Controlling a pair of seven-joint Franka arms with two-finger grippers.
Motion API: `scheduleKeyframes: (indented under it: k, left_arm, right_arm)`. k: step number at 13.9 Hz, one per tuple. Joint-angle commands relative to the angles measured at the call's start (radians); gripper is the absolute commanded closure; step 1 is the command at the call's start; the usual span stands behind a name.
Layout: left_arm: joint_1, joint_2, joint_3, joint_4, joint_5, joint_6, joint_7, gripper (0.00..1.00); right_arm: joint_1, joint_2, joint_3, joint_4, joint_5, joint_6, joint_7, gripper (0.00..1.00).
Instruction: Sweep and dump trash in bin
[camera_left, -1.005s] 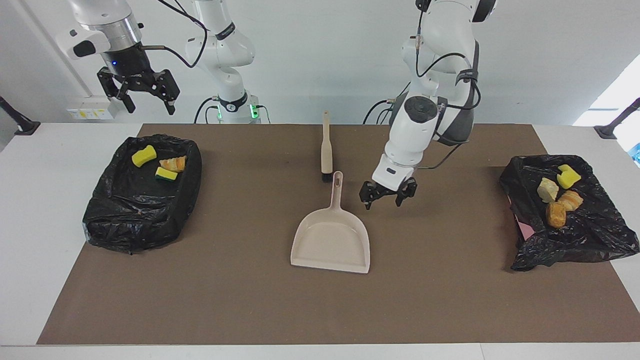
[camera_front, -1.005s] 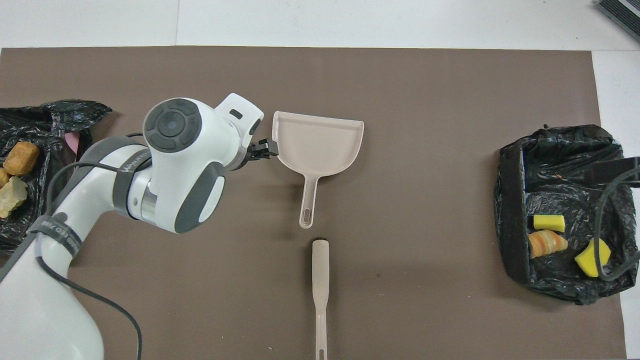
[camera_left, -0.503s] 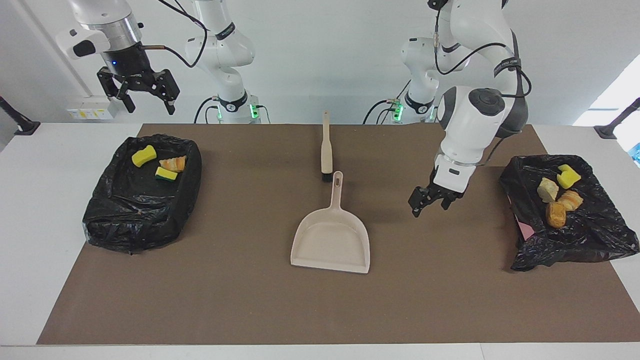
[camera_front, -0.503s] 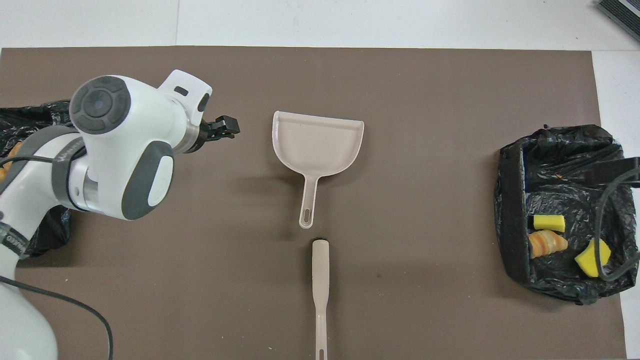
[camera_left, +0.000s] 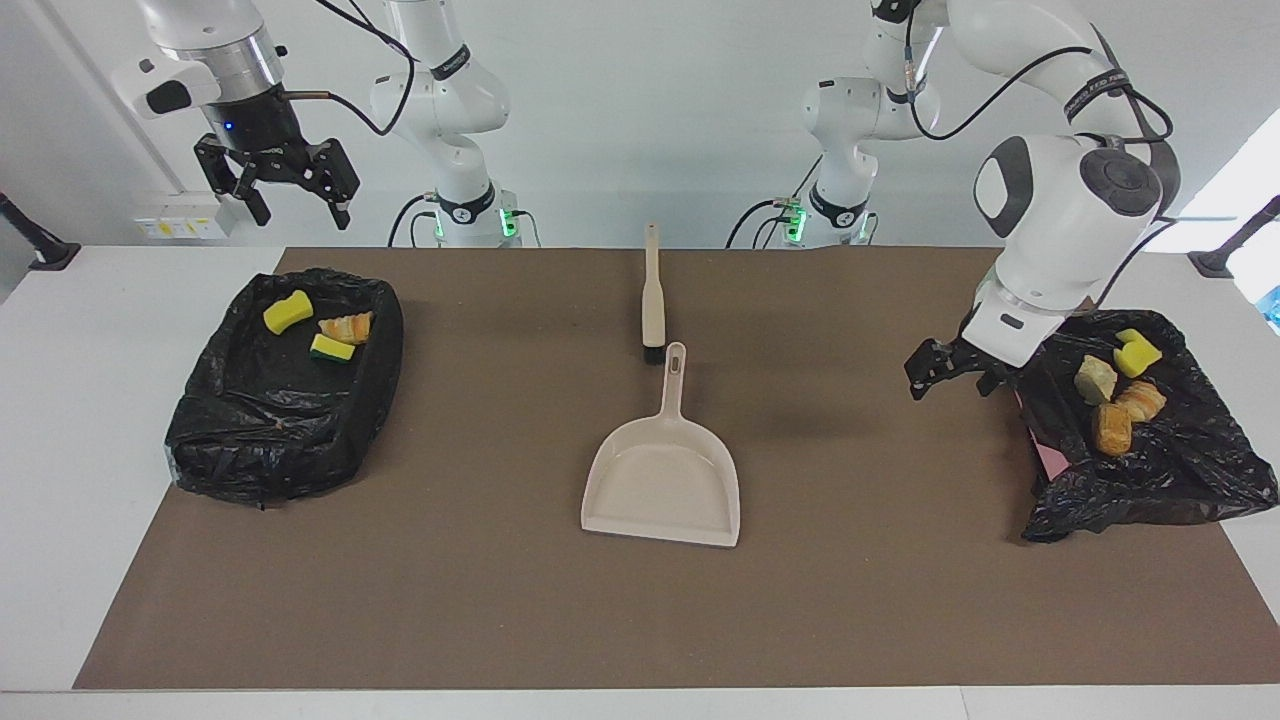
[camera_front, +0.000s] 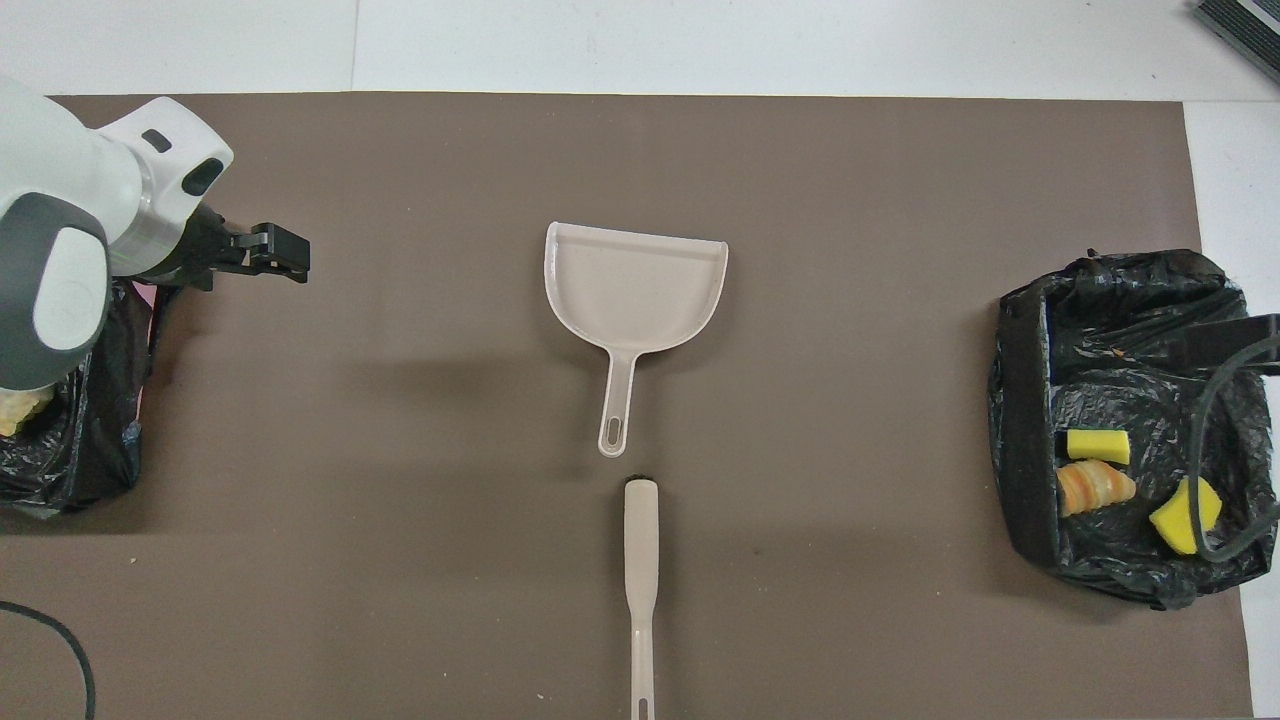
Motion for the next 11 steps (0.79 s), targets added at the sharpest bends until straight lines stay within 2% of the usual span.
scheduleKeyframes:
  k: [1, 3, 11]
  left_arm:
    - [0.004, -0.039, -0.005, 0.054, 0.04, -0.109, 0.036, 0.0]
    - [0.004, -0.108, -0.004, 0.025, 0.039, -0.134, 0.054, 0.0]
    - [0.056, -0.204, -0.004, 0.017, -0.009, -0.206, 0.069, 0.0]
  right_arm:
    - [-0.003, -0.017, 0.001, -0.016, 0.015, -0.013, -0.023, 0.0]
    - [-0.003, -0.017, 0.001, -0.016, 0.015, -0.013, -0.023, 0.0]
    - [-0.003, -0.017, 0.001, -0.016, 0.015, -0.013, -0.023, 0.0]
